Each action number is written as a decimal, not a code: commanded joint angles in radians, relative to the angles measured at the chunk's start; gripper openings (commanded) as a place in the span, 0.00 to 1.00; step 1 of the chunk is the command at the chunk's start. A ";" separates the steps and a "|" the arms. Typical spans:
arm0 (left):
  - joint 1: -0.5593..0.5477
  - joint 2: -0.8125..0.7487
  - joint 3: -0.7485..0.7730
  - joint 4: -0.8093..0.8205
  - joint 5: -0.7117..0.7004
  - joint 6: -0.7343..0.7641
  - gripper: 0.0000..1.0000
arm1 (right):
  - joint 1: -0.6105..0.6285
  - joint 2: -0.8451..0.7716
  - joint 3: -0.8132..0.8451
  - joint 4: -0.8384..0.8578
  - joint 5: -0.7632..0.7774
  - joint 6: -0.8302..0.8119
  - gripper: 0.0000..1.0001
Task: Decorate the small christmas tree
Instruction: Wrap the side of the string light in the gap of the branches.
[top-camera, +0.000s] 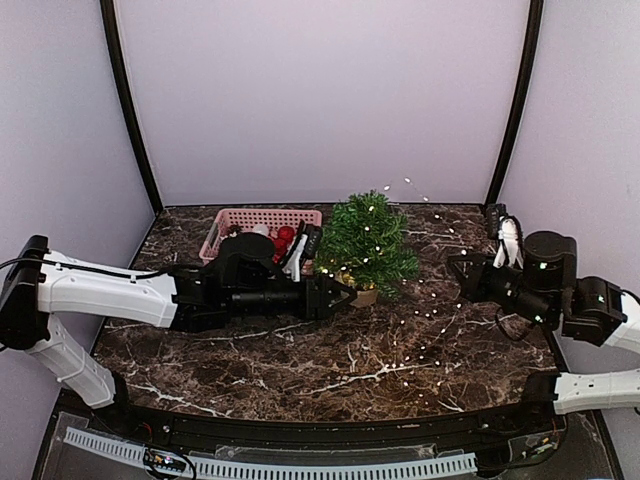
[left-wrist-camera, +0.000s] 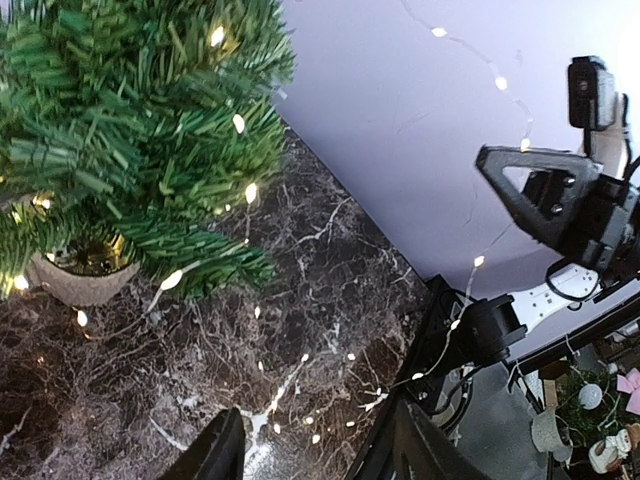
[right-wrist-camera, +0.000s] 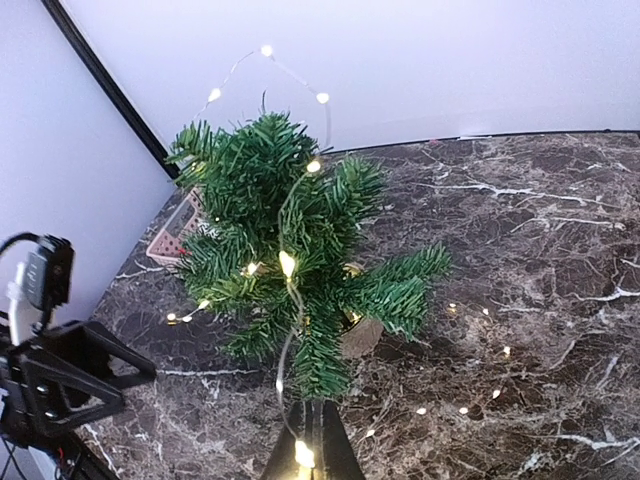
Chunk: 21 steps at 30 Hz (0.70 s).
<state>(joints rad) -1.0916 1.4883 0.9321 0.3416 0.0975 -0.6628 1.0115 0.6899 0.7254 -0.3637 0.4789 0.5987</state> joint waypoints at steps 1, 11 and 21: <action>-0.007 0.092 -0.006 0.047 0.025 -0.045 0.54 | -0.004 -0.096 -0.045 0.033 0.015 0.046 0.00; -0.008 0.214 0.064 0.168 -0.114 -0.063 0.81 | -0.004 -0.238 -0.119 0.199 -0.213 -0.039 0.00; -0.007 0.273 0.121 0.175 -0.209 -0.068 0.88 | -0.004 -0.223 -0.128 0.283 -0.328 -0.076 0.00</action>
<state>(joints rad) -1.0935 1.7412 1.0122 0.5079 -0.0471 -0.7284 1.0115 0.4637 0.6044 -0.1764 0.2111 0.5499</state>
